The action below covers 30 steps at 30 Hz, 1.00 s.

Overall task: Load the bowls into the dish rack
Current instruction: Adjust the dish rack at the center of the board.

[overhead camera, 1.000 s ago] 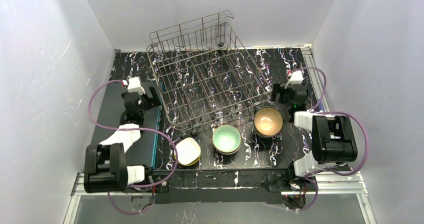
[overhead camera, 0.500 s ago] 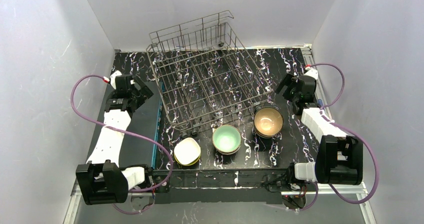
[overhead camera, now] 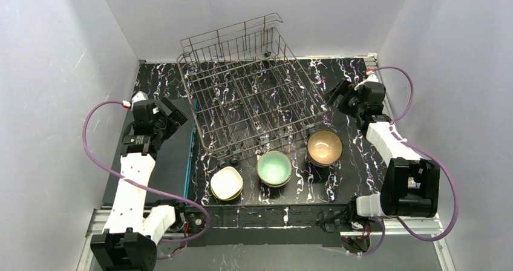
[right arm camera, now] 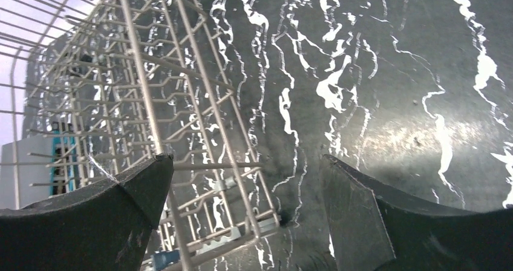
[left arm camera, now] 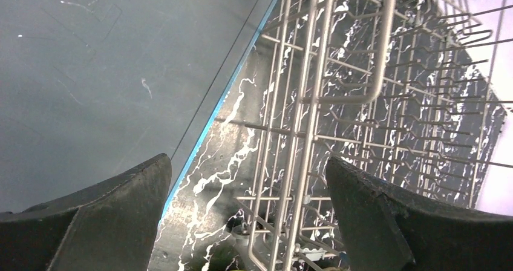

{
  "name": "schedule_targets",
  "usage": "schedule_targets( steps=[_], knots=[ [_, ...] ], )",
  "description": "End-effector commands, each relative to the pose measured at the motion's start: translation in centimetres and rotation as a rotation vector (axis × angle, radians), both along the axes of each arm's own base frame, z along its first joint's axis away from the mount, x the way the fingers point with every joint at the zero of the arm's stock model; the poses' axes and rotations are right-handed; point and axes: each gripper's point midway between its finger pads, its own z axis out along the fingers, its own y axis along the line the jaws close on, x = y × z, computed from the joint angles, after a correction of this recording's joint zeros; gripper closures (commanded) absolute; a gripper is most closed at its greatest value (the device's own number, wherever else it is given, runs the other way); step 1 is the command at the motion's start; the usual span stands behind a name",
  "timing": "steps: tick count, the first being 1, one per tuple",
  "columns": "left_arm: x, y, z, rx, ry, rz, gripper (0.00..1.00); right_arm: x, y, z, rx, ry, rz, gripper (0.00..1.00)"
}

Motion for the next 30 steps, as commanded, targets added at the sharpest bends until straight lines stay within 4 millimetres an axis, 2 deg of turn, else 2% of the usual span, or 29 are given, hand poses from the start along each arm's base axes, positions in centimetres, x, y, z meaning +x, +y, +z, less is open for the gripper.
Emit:
schedule_targets(
  steps=[1,7,10,12,15,20,23,26,30],
  knots=[
    [-0.5,-0.4,2.3,0.008,-0.064,-0.045,0.02,1.0,2.6,3.8,0.069,-0.074,0.126,0.01],
    [-0.4,-2.9,5.2,-0.06,-0.127,-0.177,0.02,2.1,2.6,6.7,0.053,-0.106,0.139,0.01],
    [-0.4,-4.3,5.9,-0.122,-0.152,-0.223,0.02,2.6,3.2,8.1,0.066,-0.118,0.179,0.01],
    [-0.1,-5.3,6.0,-0.17,-0.169,-0.259,0.02,3.0,3.6,8.2,0.073,-0.107,0.195,0.01],
    [0.7,-6.0,4.7,-0.217,-0.136,-0.274,0.04,3.4,4.7,7.2,0.084,-0.077,0.239,0.01],
    [1.4,-6.5,1.5,-0.272,-0.023,-0.275,0.14,3.0,6.9,3.8,0.059,0.043,0.335,0.05],
    [1.8,-6.9,-0.5,-0.314,0.043,-0.272,0.15,2.6,7.8,1.9,0.047,0.093,0.378,0.09],
    [2.1,-7.4,-2.1,-0.348,0.09,-0.281,0.15,2.3,8.2,0.1,0.053,0.137,0.403,0.14],
    [2.6,-8.1,-3.4,-0.383,0.124,-0.3,0.18,1.6,8.9,-1.2,0.082,0.175,0.442,0.3]
  ],
)
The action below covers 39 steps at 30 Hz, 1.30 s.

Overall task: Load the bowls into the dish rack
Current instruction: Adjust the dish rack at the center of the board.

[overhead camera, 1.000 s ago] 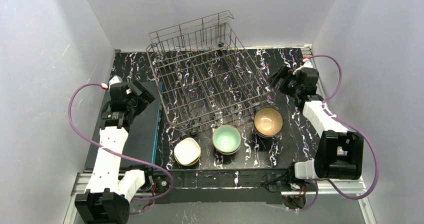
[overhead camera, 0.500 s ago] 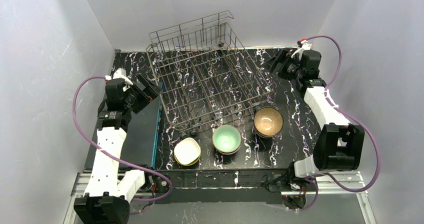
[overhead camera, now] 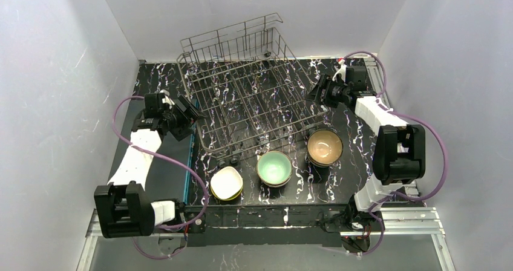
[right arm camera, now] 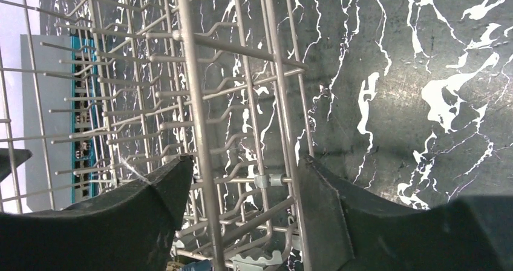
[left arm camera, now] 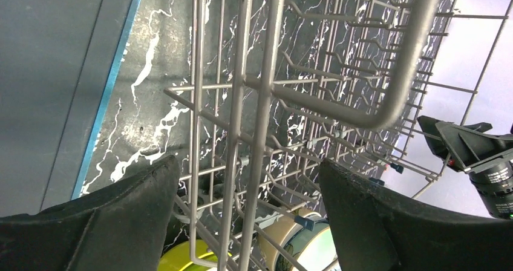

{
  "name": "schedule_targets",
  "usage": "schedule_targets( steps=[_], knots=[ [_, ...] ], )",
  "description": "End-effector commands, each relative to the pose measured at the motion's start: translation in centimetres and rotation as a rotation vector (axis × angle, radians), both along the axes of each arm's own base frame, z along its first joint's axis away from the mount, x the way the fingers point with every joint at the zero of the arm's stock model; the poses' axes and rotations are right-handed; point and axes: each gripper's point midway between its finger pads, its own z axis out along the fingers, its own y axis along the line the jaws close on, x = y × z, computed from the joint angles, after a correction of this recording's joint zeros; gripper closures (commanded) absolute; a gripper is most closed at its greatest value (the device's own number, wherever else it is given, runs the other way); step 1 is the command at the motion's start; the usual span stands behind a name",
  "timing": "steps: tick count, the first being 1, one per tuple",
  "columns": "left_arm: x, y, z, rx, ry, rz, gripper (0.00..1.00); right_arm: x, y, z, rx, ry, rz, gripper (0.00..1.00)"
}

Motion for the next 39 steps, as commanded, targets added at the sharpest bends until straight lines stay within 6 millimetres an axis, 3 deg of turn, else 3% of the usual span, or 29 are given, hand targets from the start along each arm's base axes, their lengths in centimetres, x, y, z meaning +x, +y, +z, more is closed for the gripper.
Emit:
schedule_targets(
  steps=[1,6,15,21,26,33,39],
  knots=[
    [0.2,-1.5,-0.4,-0.067,0.006,-0.05,0.19,-0.7,1.5,0.1,0.036,0.011,0.085,0.34],
    [1.0,-2.7,-0.9,-0.096,0.012,-0.092,0.24,-1.7,1.8,-0.3,0.041,0.027,0.104,0.45],
    [2.6,-6.4,0.1,-0.152,-0.032,-0.211,0.28,-3.8,1.8,0.6,0.048,0.015,0.119,0.76],
    [3.4,-8.4,1.2,-0.244,-0.085,-0.286,0.26,-5.5,1.8,1.3,0.067,0.011,0.126,0.84],
    [3.1,-8.8,1.5,-0.277,-0.107,-0.304,0.23,-5.7,1.6,1.9,0.057,-0.011,0.115,0.83],
    [2.0,-9.5,3.9,-0.321,-0.208,-0.369,0.17,-5.0,1.5,2.8,0.052,-0.038,0.109,0.7],
    [0.3,-8.8,5.6,-0.222,-0.328,-0.412,0.02,-4.8,1.5,2.9,0.048,-0.045,0.103,0.56]
  ],
)
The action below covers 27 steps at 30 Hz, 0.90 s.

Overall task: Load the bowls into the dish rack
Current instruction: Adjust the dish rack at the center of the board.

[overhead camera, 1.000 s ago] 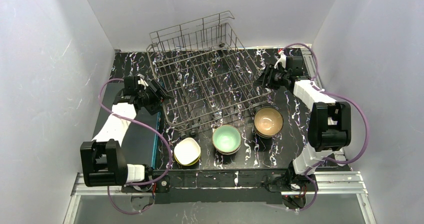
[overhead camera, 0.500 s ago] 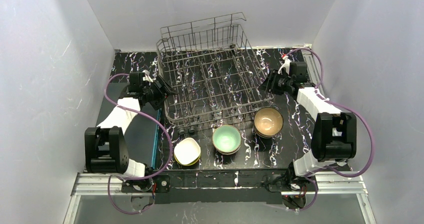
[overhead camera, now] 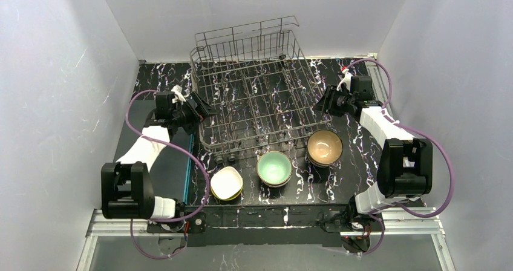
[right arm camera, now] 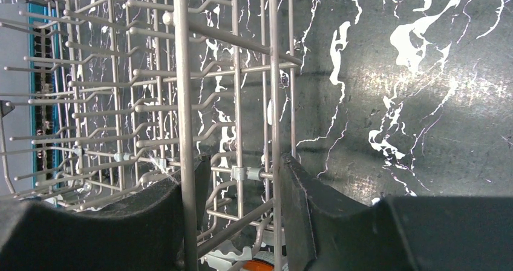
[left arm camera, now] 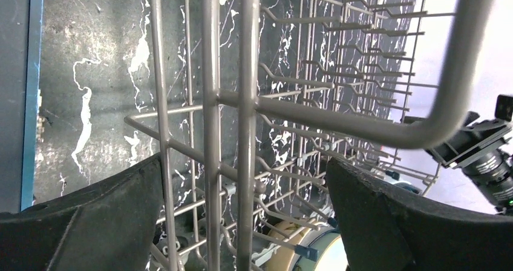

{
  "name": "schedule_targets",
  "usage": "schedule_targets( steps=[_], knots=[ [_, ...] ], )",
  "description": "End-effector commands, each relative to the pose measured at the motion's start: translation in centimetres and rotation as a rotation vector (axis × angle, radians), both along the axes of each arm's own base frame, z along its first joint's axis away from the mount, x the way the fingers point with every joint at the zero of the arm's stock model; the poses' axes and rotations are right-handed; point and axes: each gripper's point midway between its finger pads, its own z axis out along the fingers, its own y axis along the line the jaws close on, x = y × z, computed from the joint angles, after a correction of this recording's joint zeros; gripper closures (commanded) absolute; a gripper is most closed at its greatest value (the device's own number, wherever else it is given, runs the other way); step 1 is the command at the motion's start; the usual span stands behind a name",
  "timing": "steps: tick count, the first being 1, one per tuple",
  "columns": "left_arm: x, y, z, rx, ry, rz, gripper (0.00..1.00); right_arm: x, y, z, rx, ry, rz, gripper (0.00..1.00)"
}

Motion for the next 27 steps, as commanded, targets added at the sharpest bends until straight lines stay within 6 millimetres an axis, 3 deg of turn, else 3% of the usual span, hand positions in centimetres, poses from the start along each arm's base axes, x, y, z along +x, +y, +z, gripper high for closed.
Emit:
schedule_targets(
  steps=[1,9,15,20,27],
  knots=[
    [-3.9,-4.4,8.0,-0.112,-0.224,-0.253,0.02,-1.1,3.7,4.1,0.135,-0.033,0.101,0.54],
    [-6.0,-3.2,10.6,0.015,-0.369,-0.267,0.02,-1.0,3.7,4.4,0.136,-0.04,0.098,0.42],
    [-8.4,-4.2,14.7,-0.021,-0.593,-0.347,0.02,-0.9,3.7,4.9,0.137,-0.052,0.099,0.33],
    [-10.3,-4.6,17.3,-0.03,-0.715,-0.399,0.02,-1.0,3.7,5.0,0.134,-0.06,0.099,0.29],
    [-12.4,-4.4,19.6,0.049,-0.888,-0.443,0.02,-1.0,3.8,5.2,0.141,-0.067,0.103,0.26]
  ],
)
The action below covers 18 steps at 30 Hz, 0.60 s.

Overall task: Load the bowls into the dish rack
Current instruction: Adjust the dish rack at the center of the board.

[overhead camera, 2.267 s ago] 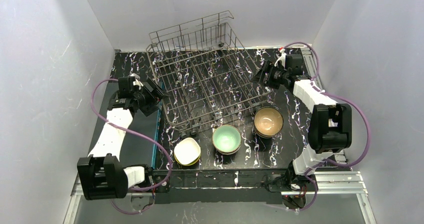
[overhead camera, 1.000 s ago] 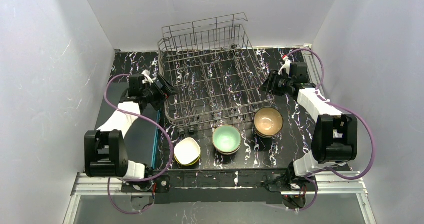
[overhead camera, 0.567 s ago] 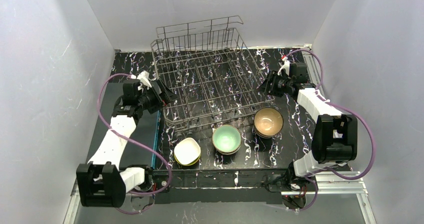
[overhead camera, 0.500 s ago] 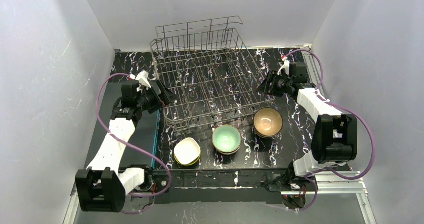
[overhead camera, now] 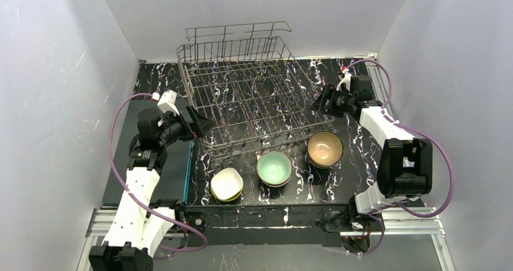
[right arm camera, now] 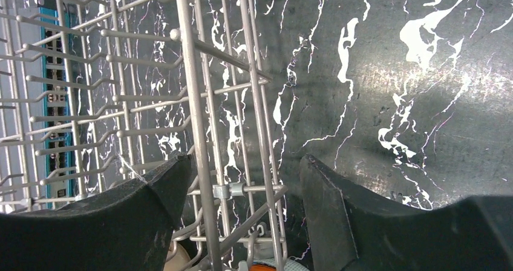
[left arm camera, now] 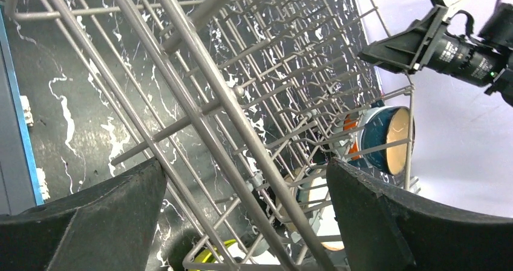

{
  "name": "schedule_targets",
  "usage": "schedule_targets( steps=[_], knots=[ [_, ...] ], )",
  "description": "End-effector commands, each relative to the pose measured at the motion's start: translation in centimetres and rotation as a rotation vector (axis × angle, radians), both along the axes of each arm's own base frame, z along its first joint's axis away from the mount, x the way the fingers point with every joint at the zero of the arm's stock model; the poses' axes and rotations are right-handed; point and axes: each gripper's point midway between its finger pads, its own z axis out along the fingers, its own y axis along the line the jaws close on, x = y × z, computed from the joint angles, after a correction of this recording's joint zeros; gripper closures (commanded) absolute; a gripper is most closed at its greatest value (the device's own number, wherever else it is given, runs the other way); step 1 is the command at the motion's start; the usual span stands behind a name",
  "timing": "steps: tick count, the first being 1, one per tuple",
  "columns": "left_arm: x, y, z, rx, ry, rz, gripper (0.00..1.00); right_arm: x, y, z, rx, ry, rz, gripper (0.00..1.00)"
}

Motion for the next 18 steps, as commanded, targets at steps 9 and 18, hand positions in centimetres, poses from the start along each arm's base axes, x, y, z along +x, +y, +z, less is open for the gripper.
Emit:
schedule_targets(
  steps=[9,18],
  knots=[
    [-4.8,-3.0,11.2,0.025,-0.563,-0.263,0.02,-0.7,3.5,5.1,0.121,-0.093,0.112,0.24],
    [-4.9,-3.0,10.0,0.101,-0.643,-0.306,0.02,-0.7,3.6,4.7,0.125,-0.086,0.112,0.23]
  ],
)
